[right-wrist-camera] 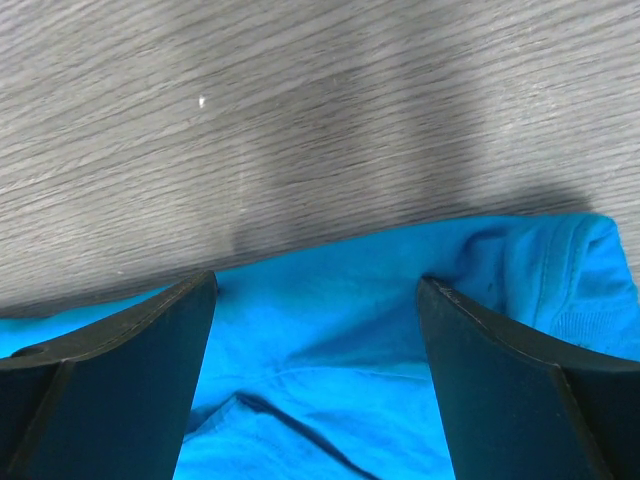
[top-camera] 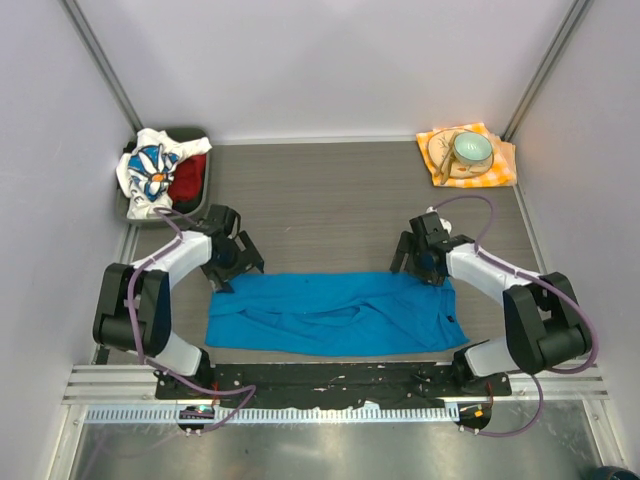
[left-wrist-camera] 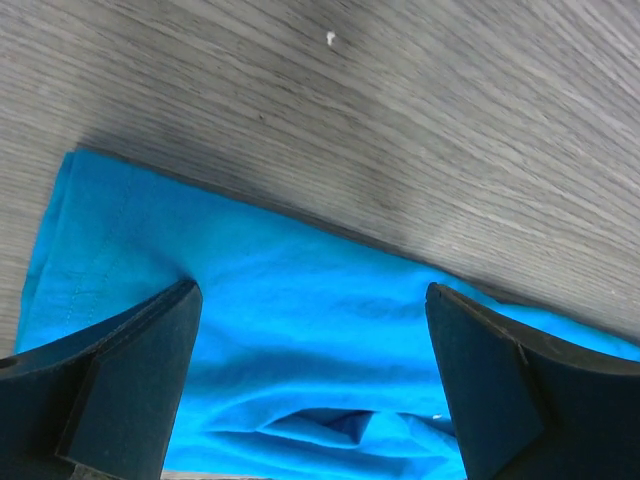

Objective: Fold and stack the t-shirts

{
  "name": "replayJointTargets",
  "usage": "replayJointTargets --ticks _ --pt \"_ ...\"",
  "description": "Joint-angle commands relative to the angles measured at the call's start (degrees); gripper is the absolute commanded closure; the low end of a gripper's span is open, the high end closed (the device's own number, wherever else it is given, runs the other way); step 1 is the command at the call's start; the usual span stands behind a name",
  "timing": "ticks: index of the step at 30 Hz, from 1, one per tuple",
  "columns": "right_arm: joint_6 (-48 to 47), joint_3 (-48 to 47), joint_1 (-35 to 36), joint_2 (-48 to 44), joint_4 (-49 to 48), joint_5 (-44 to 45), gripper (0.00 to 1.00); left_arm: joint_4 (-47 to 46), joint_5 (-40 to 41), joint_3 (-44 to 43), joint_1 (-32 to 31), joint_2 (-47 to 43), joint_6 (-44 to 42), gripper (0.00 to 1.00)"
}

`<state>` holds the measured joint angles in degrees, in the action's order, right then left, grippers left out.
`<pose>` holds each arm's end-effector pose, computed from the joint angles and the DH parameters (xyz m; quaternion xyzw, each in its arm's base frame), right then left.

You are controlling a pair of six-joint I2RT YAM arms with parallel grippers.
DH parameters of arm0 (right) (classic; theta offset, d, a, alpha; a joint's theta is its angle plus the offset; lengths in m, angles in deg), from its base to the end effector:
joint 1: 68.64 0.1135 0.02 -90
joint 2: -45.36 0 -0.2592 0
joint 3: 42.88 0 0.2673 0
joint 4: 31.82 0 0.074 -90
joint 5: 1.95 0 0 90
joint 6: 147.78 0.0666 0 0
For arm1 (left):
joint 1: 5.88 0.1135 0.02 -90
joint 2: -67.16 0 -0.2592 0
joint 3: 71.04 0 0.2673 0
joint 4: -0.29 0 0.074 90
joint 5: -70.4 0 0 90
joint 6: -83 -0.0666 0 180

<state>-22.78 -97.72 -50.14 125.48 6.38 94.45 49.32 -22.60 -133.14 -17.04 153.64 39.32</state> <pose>0.2677 0.0817 0.1293 0.1521 0.9599 0.0546 0.2290 0.2816 -0.0591 0.1272 -0.2952 0.9441 -0.0921 0.1140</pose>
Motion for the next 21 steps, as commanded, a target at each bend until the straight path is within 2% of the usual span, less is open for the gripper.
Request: replayJointTargets --ticks 1,9,17,21 --pt "-0.11 0.65 -0.57 2.58 -4.48 2.13 0.13 -2.39 2.39 -0.53 0.08 2.81 1.66 0.01" --pt "0.94 -1.46 -1.71 12.06 -8.71 2.92 0.13 -5.55 5.46 -5.09 0.17 11.42 3.77 0.02" --pt "1.38 -16.39 -2.24 26.66 -9.33 4.95 0.13 -4.68 6.78 -16.43 0.7 20.13 3.77 0.02" --pt "1.47 -23.77 -3.38 33.42 -9.06 5.47 0.13 -3.36 6.35 -24.76 2.19 24.61 2.63 0.02"
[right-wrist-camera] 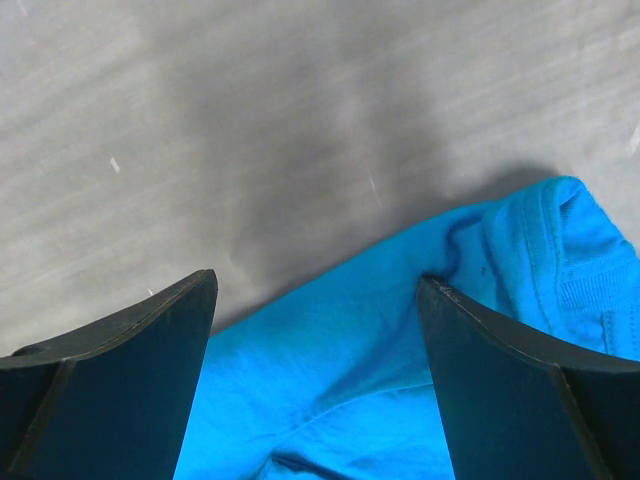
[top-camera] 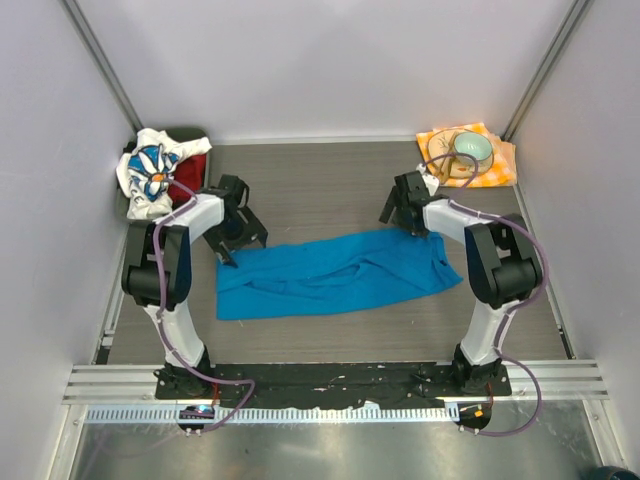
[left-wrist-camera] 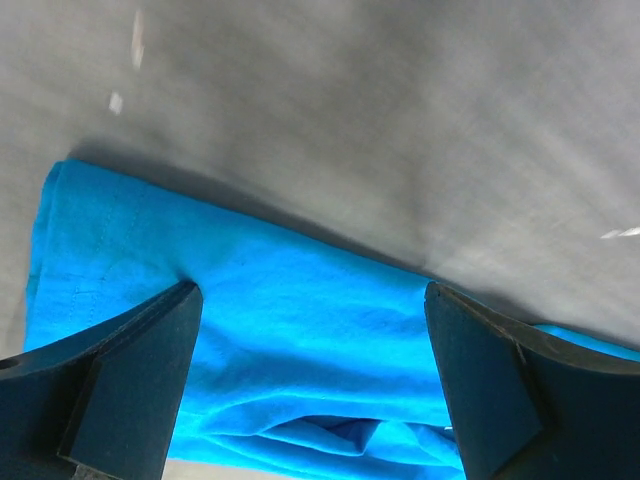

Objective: Fold and stack the t-shirts

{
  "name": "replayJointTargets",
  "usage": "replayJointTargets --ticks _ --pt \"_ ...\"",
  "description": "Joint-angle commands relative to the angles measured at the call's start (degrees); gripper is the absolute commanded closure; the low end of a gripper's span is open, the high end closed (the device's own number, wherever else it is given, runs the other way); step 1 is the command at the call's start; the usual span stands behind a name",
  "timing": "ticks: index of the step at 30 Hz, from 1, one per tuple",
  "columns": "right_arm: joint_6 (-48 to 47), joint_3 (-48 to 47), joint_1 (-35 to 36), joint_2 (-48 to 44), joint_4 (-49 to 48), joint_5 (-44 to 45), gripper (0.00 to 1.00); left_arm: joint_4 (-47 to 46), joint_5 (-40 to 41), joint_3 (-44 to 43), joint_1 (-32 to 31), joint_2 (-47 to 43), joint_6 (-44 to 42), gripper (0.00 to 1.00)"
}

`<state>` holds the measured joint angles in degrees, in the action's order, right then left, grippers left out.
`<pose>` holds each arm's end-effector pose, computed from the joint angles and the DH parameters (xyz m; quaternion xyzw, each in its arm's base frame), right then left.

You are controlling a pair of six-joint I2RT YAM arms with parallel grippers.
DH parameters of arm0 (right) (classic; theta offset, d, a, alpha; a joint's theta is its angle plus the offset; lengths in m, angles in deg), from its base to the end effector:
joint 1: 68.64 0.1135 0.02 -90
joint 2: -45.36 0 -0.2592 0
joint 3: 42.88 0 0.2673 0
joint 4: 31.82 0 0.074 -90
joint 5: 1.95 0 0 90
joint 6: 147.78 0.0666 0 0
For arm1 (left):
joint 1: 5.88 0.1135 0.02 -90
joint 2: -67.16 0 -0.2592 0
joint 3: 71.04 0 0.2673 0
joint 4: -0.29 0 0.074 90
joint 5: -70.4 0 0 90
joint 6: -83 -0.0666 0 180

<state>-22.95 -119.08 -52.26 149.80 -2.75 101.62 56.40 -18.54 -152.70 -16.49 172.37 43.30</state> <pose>0.3834 0.0964 0.1213 0.1856 0.9352 0.0185 0.3010 0.3524 -0.0648 0.1185 -0.3389 0.9365 -0.0377 0.0823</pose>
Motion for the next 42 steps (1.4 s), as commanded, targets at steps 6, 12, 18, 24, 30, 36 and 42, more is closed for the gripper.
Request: replayJointTargets --ticks 6,12,18,24,30,36,42 --pt "0.5 -9.99 -2.32 11.93 2.44 -0.21 0.13 -7.46 -0.17 -17.59 2.88 11.85 -3.19 0.02" --pt "-2.13 -7.89 -1.44 2.36 1.83 1.37 0.13 -4.29 -1.95 -20.44 2.7 7.22 -4.42 0.0" --pt "-4.59 -9.02 2.69 -3.81 8.76 1.91 0.14 -2.09 -1.59 -12.99 2.7 -2.71 -4.07 0.0" --pt "-4.42 -5.6 4.98 -7.15 9.3 0.42 0.17 -1.38 2.54 -3.93 2.79 -12.83 -3.19 0.0" --pt "-3.28 -2.78 4.98 -5.75 7.46 -0.55 0.37 -0.77 3.6 -1.45 2.79 -15.82 -3.9 0.0" --pt "-2.66 -4.1 5.15 -1.97 6.23 -2.13 0.45 -0.95 3.77 -1.19 2.88 -15.47 -4.6 0.0" --pt "-1.78 -5.94 6.2 -0.03 5.52 -2.49 0.44 -1.21 3.77 -1.1 2.96 -15.3 -4.78 0.0"
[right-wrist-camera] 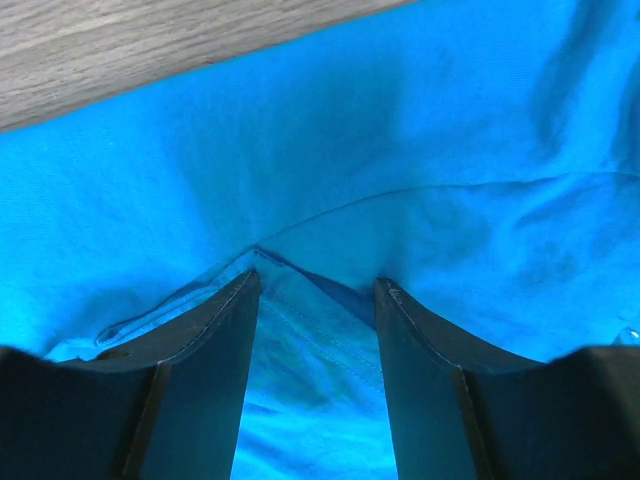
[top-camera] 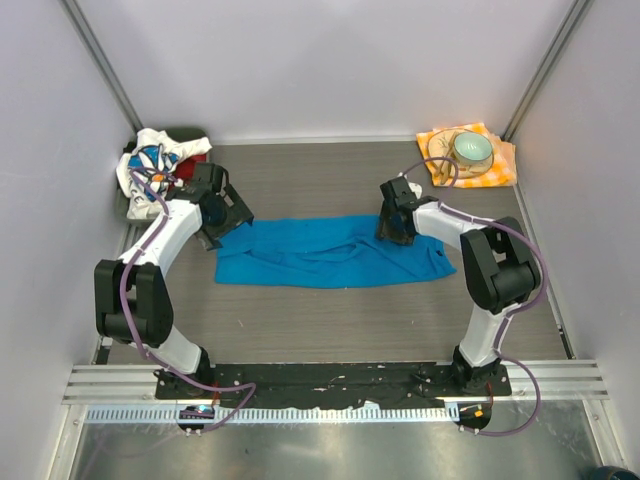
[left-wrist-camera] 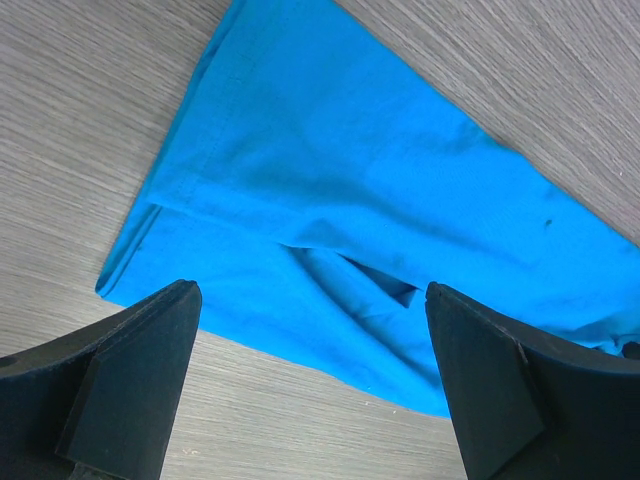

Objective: Fold and stack the t-shirts

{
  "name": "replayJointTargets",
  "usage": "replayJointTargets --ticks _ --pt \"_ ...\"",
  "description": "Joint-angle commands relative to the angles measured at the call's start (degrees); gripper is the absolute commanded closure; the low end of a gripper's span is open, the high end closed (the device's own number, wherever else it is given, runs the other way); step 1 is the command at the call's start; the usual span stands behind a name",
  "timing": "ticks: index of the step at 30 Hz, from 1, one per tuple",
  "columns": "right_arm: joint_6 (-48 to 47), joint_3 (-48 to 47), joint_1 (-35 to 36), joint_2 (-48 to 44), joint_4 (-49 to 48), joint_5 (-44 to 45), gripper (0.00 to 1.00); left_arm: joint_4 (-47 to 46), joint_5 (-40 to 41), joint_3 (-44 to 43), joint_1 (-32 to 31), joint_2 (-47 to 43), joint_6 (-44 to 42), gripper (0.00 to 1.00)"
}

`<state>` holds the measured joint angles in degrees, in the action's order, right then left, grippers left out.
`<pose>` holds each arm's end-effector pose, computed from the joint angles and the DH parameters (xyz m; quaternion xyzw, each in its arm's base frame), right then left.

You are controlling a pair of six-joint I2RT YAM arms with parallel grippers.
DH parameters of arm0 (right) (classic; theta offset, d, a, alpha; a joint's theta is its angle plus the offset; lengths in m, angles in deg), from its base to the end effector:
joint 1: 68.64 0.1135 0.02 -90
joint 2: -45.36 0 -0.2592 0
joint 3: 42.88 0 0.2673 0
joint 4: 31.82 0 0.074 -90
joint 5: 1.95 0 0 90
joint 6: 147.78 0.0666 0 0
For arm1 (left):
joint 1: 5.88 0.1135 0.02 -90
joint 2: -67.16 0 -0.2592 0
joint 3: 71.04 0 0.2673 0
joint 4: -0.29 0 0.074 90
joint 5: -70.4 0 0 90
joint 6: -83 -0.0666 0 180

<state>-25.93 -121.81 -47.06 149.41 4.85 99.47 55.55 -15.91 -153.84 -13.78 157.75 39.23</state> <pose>0.3682 0.1315 0.1287 0.1105 0.9590 0.0228 0.2600 0.3484 -0.0440 0.2112 -0.3262 0.9156 -0.0781 0.2216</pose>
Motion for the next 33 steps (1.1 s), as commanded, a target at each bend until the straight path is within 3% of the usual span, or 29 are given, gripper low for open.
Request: replayJointTargets --ticks 1,24,27,28,31,33 --pt "1.36 -3.48 1.44 0.8 -2.08 -0.43 0.44 -0.45 1.06 0.04 0.34 -0.59 -0.62 0.0" --pt "1.98 -7.52 3.2 3.88 -0.94 0.71 0.47 -0.89 0.62 1.0 0.78 -0.94 -1.06 0.0" --pt "2.07 -7.35 3.03 3.88 -0.94 0.53 0.55 -0.89 0.62 1.09 0.87 -0.94 -1.15 0.0" --pt "1.98 -7.17 3.11 3.71 -1.03 0.53 0.63 -0.89 0.62 1.18 0.87 -0.94 -1.15 0.0" --pt "1.98 -6.65 3.11 2.91 -0.85 0.79 0.75 -1.06 0.36 1.35 0.87 -0.85 -1.15 0.0" --pt "1.98 -6.38 3.11 2.12 -0.59 1.15 0.78 -1.06 0.27 1.53 0.96 -0.85 -0.98 0.0"
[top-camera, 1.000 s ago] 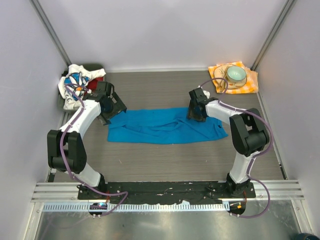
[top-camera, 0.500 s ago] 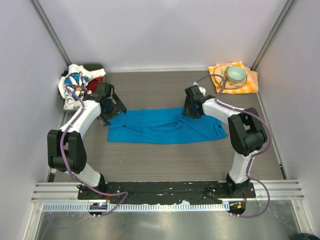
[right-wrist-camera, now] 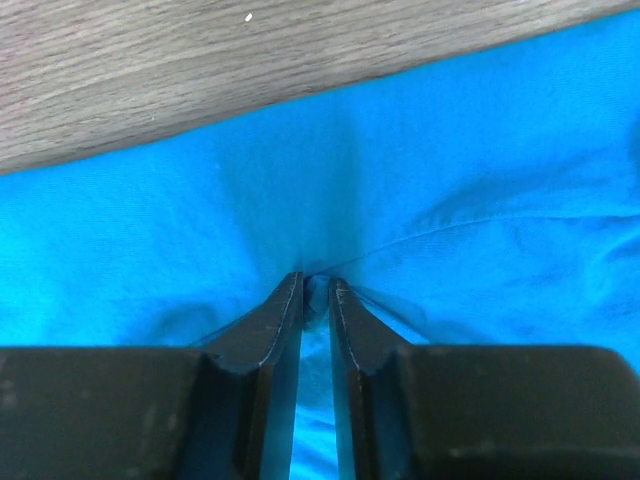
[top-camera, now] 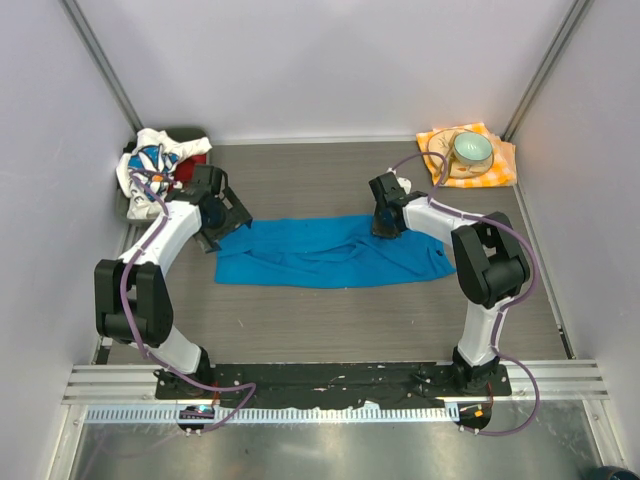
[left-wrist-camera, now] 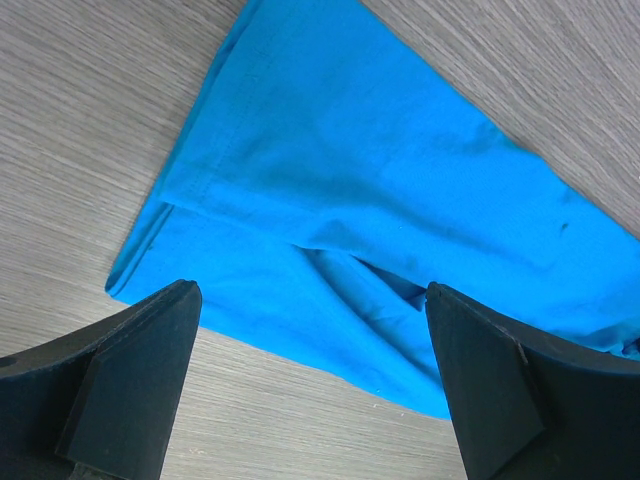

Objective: Fold and stack the t-shirts

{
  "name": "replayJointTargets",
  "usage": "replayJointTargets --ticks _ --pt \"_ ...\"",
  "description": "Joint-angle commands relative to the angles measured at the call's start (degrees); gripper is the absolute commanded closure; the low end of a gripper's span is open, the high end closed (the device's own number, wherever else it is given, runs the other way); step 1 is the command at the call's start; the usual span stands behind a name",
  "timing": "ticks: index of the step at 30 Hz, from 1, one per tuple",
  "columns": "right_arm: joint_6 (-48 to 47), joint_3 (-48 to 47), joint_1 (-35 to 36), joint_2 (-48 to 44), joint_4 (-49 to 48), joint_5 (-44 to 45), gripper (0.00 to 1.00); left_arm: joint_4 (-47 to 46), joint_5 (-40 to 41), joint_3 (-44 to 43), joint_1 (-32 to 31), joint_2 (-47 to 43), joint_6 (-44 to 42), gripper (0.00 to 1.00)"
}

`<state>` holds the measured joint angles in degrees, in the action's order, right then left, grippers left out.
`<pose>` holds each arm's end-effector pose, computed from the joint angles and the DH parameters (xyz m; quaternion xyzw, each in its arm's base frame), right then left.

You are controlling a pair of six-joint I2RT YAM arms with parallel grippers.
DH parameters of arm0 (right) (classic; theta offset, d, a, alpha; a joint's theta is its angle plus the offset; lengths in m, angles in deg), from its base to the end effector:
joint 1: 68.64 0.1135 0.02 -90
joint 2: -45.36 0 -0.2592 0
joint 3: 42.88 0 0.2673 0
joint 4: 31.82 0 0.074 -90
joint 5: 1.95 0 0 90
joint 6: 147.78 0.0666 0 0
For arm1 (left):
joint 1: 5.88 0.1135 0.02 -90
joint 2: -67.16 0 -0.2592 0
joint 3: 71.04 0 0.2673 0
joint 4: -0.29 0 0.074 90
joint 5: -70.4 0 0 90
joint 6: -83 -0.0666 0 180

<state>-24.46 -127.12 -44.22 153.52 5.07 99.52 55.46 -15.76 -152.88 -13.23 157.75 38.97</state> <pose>0.3816 0.1587 0.1298 0.0998 0.9580 0.0364 0.2663 0.3463 -0.0402 0.2059 -0.3291 0.9164 -0.0720 0.2162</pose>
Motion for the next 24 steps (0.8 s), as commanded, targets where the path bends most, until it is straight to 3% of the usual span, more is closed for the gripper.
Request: replayJointTargets --ticks 1,7,17,23,24 --pt "0.52 -0.98 0.27 -2.25 -0.46 1.28 0.81 -1.06 0.12 0.66 0.41 -0.76 -0.71 0.0" --pt "0.17 -0.63 0.89 -5.67 1.38 3.12 0.99 -0.89 0.03 0.83 0.41 -1.46 -0.62 0.0" --pt "0.25 2.96 7.21 -12.27 5.87 4.8 0.99 -1.15 -0.5 1.89 0.41 -3.22 -0.27 0.0" --pt "0.52 5.87 11.77 -12.01 7.28 1.29 0.9 -1.41 -0.76 2.77 0.41 -3.57 0.17 0.0" --pt "0.34 6.13 12.31 -12.01 7.28 1.11 0.83 -1.5 -0.76 2.85 0.32 -3.57 0.17 0.0"
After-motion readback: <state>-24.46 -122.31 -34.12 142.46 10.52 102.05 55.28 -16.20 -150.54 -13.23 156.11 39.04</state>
